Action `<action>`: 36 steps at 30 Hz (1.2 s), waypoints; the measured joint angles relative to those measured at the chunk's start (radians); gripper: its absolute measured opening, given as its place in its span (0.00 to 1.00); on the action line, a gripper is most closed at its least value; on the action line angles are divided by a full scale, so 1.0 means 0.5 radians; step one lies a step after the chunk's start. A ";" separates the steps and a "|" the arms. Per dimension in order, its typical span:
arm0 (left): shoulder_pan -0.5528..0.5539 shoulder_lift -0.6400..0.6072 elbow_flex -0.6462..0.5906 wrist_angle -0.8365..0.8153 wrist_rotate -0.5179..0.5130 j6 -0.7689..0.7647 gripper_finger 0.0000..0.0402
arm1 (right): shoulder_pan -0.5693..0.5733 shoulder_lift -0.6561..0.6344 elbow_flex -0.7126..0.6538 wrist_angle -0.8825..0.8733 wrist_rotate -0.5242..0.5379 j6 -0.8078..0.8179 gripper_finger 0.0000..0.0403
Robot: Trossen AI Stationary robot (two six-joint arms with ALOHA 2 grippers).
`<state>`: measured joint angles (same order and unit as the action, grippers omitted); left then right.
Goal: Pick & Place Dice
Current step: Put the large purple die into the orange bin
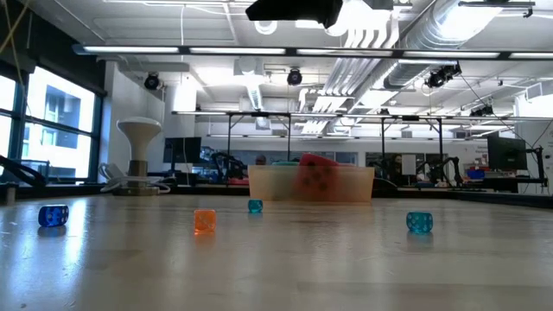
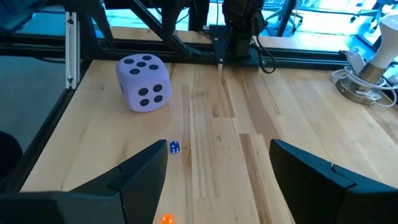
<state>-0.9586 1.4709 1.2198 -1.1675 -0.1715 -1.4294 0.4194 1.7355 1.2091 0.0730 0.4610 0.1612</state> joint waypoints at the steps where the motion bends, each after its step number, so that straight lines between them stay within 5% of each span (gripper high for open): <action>1: -0.008 0.014 0.000 -0.001 0.000 -0.019 0.99 | 0.000 0.000 0.000 0.005 0.000 0.000 0.68; 36: -0.004 0.062 -0.149 0.114 0.159 0.018 0.99 | -0.006 0.000 0.000 0.054 -0.090 -0.001 0.68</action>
<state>-0.9604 1.5021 1.1454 -1.1106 -0.0918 -1.4204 0.4164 1.7355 1.2091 0.0998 0.4160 0.1608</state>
